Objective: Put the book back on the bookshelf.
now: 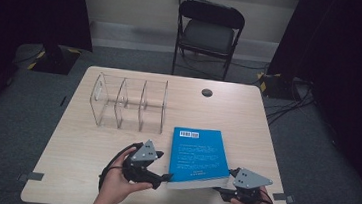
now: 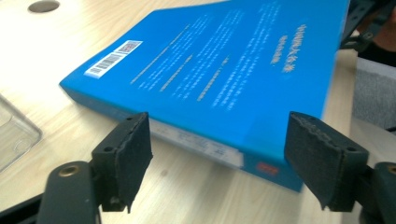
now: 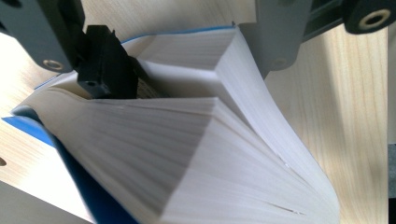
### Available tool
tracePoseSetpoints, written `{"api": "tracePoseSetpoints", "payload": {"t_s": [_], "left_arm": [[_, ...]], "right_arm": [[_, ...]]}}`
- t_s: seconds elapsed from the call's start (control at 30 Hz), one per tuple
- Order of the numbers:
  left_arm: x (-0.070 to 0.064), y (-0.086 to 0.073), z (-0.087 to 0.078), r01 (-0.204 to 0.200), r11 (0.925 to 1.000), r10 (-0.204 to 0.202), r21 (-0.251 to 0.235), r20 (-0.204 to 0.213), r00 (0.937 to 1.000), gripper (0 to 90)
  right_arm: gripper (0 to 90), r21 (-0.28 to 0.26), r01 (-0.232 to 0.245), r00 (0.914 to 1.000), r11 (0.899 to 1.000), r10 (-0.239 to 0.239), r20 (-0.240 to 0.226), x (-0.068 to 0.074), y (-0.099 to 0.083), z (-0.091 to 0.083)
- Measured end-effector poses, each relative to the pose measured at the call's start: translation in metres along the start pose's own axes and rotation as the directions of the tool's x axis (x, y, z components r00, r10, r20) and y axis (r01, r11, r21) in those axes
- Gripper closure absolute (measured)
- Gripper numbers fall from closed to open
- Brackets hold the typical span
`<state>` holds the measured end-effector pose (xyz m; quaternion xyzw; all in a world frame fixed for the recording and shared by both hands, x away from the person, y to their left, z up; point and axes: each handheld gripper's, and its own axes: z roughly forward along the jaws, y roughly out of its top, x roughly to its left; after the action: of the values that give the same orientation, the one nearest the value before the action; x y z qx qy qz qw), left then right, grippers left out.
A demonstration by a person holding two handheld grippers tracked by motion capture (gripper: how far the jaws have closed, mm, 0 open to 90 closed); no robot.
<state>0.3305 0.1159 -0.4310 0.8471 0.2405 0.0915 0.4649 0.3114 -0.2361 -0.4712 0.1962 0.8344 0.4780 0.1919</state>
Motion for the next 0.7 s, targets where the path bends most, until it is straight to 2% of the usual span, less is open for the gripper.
{"api": "tracePoseSetpoints", "payload": {"t_s": [0.03, 0.07, 0.13, 0.17, 0.2, 0.23, 0.27, 0.3, 0.33, 0.4, 0.43, 0.5, 0.53, 0.57, 0.6, 0.63, 0.7], "left_arm": [[0.0, 0.0, 0.0, 0.0, 1.0, 0.0, 0.0, 0.0, 1.0, 22.8], [0.004, -0.004, -0.001, 0.003, 0.9997, -0.003, 0.025, -0.027, 0.9996, 22.8], [0.015, -0.021, 0.0, 0.031, 0.9986, -0.028, 0.043, -0.05, 0.9983, 23.7], [0.015, -0.021, 0.0, 0.031, 0.9986, -0.028, 0.043, -0.05, 0.9983, 23.7], [0.018, -0.026, 0.001, 0.03, 0.9973, -0.025, 0.067, -0.066, 0.9975, 23.7], [0.017, -0.033, 0.007, 0.019, 0.992, -0.009, 0.125, -0.08, 0.9967, 25.1], [0.016, -0.037, 0.012, -0.001, 0.991, 0.011, 0.134, -0.075, 0.9971, 25.3], [0.016, -0.037, 0.012, -0.001, 0.991, 0.011, 0.134, -0.075, 0.9971, 25.8], [0.014, -0.04, 0.017, -0.02, 0.9873, 0.033, 0.158, -0.077, 0.9965, 25.8], [0.012, -0.043, 0.026, -0.051, 0.9872, 0.061, 0.151, -0.067, 0.9958, 24.8], [0.008, -0.044, 0.032, -0.078, 0.9839, 0.087, 0.161, -0.051, 0.9949, 23.8], [0.006, -0.044, 0.036, -0.084, 0.9857, 0.092, 0.146, -0.047, 0.9947, 23.9], [0.002, -0.043, 0.04, -0.073, 0.989, 0.08, 0.128, -0.048, 0.9956, 22.9], [0.002, -0.043, 0.04, -0.073, 0.989, 0.08, 0.128, -0.048, 0.9956, 23.3], [0.001, -0.04, 0.04, -0.086, 0.9918, 0.091, 0.095, -0.054, 0.9944, 23.3], [-0.001, -0.037, 0.04, -0.074, 0.9941, 0.078, 0.08, -0.045, 0.996, 23.4], [-0.002, -0.034, 0.041, -0.077, 0.9939, 0.081, 0.08, -0.052, 0.9953, 24.6]], "right_arm": [[45.3, 0.0, 0.0, 1.0, 1.0, 0.0, 0.0, 0.0, 0.0, 0.0], [45.3, -0.001, 0.0, 1.0, 1.0, 0.0, 0.001, 0.0, 0.0, 0.0], [45.3, 0.0, -0.004, 1.0, 1.0, 0.004, -0.001, 0.0, 0.0, 0.0], [45.3, 0.0, -0.004, 1.0, 1.0, 0.004, -0.001, 0.0, 0.0, 0.0], [45.3, -0.001, -0.001, 1.0, 1.0, 0.001, 0.002, -0.001, 0.0, 0.0], [45.4, -0.003, -0.004, 1.0, 1.0, 0.004, 0.0, -0.001, 0.0, -0.001], [45.4, -0.004, -0.006, 1.0, 1.0, 0.006, -0.002, -0.001, 0.0, -0.001], [45.4, -0.004, -0.006, 1.0, 1.0, 0.006, -0.002, -0.001, 0.0, -0.001], [45.4, -0.004, -0.006, 1.0, 1.0, 0.006, -0.003, -0.001, 0.001, -0.001], [45.5, -0.01, -0.014, 0.9999, 1.0, 0.014, -0.005, -0.001, 0.001, -0.001], [45.6, -0.012, -0.02, 0.9998, 1.0, 0.02, -0.001, -0.001, 0.002, -0.002], [45.6, -0.014, -0.023, 0.9997, 1.0, 0.023, -0.006, -0.001, 0.003, -0.002], [45.6, -0.014, -0.024, 0.9997, 1.0, 0.024, -0.006, -0.001, 0.003, -0.002], [45.6, -0.014, -0.024, 0.9997, 1.0, 0.024, -0.006, -0.001, 0.003, -0.002], [45.6, -0.013, -0.026, 0.9997, 1.0, 0.026, -0.005, -0.001, 0.004, -0.002], [45.6, -0.013, -0.029, 0.9996, 0.999, 0.029, -0.006, -0.001, 0.004, -0.002], [45.6, -0.013, -0.027, 0.9996, 1.0, 0.027, -0.007, -0.001, 0.004, -0.002]]}}
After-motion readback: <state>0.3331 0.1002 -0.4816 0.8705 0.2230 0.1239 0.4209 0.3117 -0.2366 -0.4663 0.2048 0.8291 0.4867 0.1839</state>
